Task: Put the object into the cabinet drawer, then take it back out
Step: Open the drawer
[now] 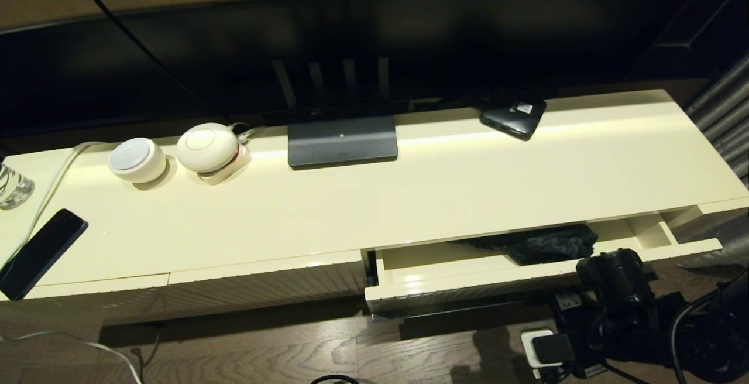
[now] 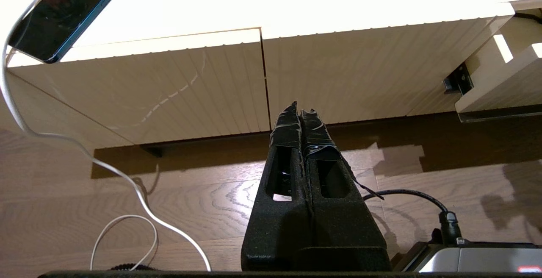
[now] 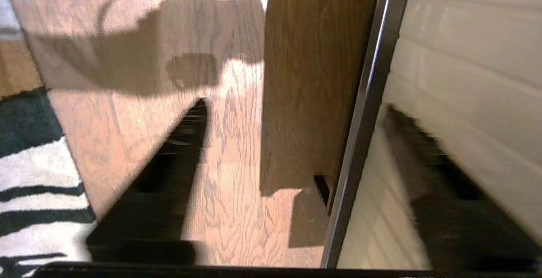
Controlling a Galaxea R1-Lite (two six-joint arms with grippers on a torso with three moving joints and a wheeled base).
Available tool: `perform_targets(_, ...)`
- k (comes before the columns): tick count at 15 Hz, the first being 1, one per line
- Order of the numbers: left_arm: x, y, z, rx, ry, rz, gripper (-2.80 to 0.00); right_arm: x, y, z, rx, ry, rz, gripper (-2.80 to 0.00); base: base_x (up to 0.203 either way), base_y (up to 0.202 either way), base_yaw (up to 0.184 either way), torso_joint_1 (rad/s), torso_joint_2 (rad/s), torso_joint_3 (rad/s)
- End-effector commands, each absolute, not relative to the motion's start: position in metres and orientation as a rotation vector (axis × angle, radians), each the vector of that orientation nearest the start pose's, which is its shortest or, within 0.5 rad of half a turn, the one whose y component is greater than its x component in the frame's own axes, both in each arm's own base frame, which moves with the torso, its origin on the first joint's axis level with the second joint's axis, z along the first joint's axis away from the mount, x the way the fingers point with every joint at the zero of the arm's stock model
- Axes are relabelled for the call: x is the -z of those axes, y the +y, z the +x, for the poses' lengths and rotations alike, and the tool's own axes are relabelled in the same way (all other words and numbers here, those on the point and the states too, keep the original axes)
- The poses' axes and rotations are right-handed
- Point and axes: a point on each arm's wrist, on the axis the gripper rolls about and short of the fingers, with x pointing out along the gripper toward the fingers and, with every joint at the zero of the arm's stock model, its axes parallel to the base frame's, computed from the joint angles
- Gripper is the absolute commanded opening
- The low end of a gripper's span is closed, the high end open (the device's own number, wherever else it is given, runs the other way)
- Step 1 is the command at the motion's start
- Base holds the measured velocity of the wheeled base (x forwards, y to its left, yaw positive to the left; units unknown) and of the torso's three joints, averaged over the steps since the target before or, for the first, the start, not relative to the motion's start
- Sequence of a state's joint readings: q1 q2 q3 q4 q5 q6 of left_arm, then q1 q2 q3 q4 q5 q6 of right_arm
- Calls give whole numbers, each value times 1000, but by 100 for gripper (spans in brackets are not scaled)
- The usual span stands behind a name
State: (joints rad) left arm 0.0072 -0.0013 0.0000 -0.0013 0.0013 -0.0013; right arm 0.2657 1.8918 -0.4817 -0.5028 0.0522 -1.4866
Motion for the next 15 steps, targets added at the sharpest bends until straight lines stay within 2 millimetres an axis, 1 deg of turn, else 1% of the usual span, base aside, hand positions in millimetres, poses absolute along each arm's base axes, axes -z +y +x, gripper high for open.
perform_targets(1,-75,0,-23,-9,2,-2,-280,-58,67,235,-898,475,-1477,-280,0,0,0,0,0,0)
perform_targets(2,-75,0,-23,-9,2,-2,-280,-60,66,231,-897,473,-1477,-280,0,0,0,0,0,0)
perform_targets(7,-75,0,-23,-9,2,-2,-280,-88,55,192,-863,443,-1469,-280,0,0,0,0,0,0)
perform_targets(10,-75,0,-23,-9,2,-2,-280,-109,45,158,-854,477,-1411,-280,0,0,0,0,0,0)
perform_targets(11,-75,0,-23,-9,2,-2,-280,-114,42,147,-849,511,-1364,-280,0,0,0,0,0,0)
perform_targets(12,-75,0,-23,-9,2,-2,-280,-120,40,139,-815,566,-1252,-280,0,0,0,0,0,0)
perform_targets(14,-75,0,-23,-9,2,-2,-280,-131,37,131,-711,685,-977,-280,0,0,0,0,0,0)
perform_targets(15,-75,0,-23,-9,2,-2,-280,-139,37,130,-644,736,-823,-280,0,0,0,0,0,0)
